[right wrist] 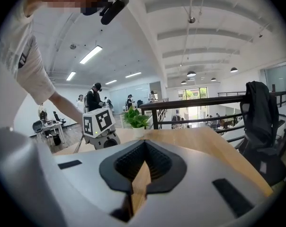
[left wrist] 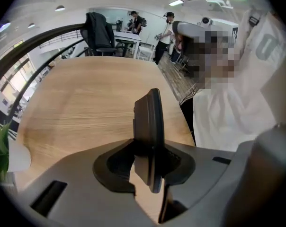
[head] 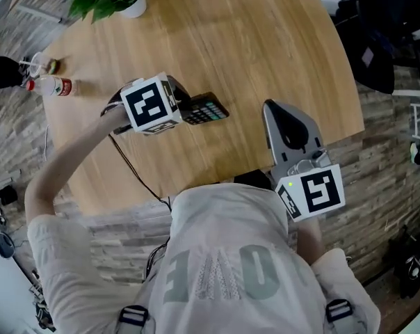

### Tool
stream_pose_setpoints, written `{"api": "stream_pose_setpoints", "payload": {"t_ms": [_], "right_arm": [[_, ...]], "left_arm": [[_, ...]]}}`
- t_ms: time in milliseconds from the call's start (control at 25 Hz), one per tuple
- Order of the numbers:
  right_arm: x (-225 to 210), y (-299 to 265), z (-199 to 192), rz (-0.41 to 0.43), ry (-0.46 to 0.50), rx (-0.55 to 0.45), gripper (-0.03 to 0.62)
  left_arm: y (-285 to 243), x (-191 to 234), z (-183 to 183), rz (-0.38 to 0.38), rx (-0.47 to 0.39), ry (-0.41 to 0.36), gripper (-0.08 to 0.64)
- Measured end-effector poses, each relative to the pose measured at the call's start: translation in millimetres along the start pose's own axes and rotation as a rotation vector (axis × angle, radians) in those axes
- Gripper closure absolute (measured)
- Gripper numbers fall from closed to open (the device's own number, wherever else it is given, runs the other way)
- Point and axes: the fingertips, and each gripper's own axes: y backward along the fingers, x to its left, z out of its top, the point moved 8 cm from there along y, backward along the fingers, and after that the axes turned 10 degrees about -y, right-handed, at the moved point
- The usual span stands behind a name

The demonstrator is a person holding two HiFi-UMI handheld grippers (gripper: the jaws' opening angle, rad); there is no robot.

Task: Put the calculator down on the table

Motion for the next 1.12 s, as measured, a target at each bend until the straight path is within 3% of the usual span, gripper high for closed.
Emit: {"api": "stream_pose_setpoints", "payload": {"t_ms": [280,480,680,800,920,1120], "right_arm": [[2,-4,-14,0.017,-0.018,0.063,0.574],[5,-18,-22,0.051,-0.012,0.097,0.574],[10,-33,-30,0.090,0.010,0.137,0.574],[14,-38,-33,0.100,0.013,0.153,0.574],[17,-41,-37,0.103,0.010,0.172,0.574],[18,-43,-39,0.109,0.018,0.189,0.574]], "left_arm": [[-34,8,4,-0.209,0.069,-0.062,0.442],[-53,21,6,-0.351,0.087,0.010,0.441],[-67,36,3,-0.441,0.069,0.084,0.440],[-75,47,-4,-0.454,0.060,0.119,0.440],[-83,56,-11,-0.394,0.074,0.100,0.437],[-84,57,-13,-0.358,0.060,0.087,0.430]]}}
